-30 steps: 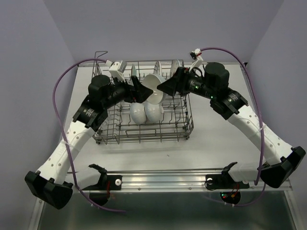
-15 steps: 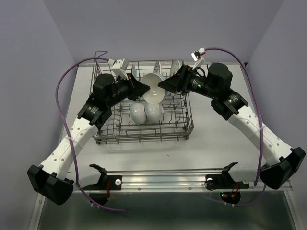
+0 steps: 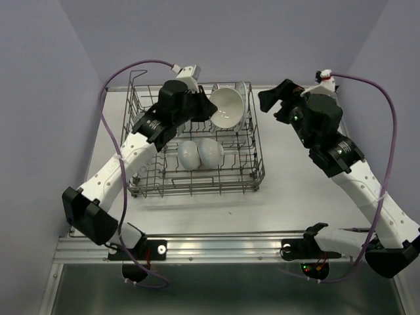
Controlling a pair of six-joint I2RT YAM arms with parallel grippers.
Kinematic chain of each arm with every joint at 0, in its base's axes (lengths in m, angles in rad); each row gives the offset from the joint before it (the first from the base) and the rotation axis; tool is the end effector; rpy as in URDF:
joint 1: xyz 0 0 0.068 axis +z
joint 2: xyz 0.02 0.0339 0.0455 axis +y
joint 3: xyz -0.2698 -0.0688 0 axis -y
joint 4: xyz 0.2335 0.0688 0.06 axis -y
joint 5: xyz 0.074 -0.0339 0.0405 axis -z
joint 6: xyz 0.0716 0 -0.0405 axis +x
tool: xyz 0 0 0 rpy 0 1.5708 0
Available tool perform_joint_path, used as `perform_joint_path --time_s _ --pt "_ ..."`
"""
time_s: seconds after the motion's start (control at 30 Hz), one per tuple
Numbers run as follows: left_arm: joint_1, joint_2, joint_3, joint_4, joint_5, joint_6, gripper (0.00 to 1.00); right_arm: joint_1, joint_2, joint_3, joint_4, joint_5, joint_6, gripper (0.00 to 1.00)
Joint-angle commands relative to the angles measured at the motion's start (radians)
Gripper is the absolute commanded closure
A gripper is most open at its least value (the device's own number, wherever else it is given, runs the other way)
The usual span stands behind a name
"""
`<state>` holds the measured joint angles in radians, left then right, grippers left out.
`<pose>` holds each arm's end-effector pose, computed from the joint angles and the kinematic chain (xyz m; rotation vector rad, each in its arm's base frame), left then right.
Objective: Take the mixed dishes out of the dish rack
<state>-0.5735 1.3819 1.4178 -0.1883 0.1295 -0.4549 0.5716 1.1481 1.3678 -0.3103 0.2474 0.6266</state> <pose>0.2838 -0.1943 0.4248 0.2065 1.7898 -0.8608 0.2340 0.1297 0.4560 0.2391 1.6900 0.6992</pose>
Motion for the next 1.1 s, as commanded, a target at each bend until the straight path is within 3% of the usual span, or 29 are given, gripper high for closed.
perform_joint_path --time_s 0.0,0.23,0.53,1.07 --pt "-0.048 0.066 0.177 -0.014 -0.041 0.06 1.0 -0.019 -0.077 0.054 -0.049 0.587 -0.102 0.0" --pt "-0.242 0.379 0.553 -0.17 -0.031 0.199 1.0 -0.019 -0.149 0.099 -0.07 0.745 -0.166 0.0" --pt "-0.456 0.819 1.027 -0.384 0.033 0.344 1.0 -0.019 -0.125 0.125 -0.062 0.573 -0.182 0.0" --pt "-0.565 1.052 1.054 -0.419 0.035 0.444 1.0 -0.019 -0.037 0.108 -0.062 0.463 -0.179 0.0"
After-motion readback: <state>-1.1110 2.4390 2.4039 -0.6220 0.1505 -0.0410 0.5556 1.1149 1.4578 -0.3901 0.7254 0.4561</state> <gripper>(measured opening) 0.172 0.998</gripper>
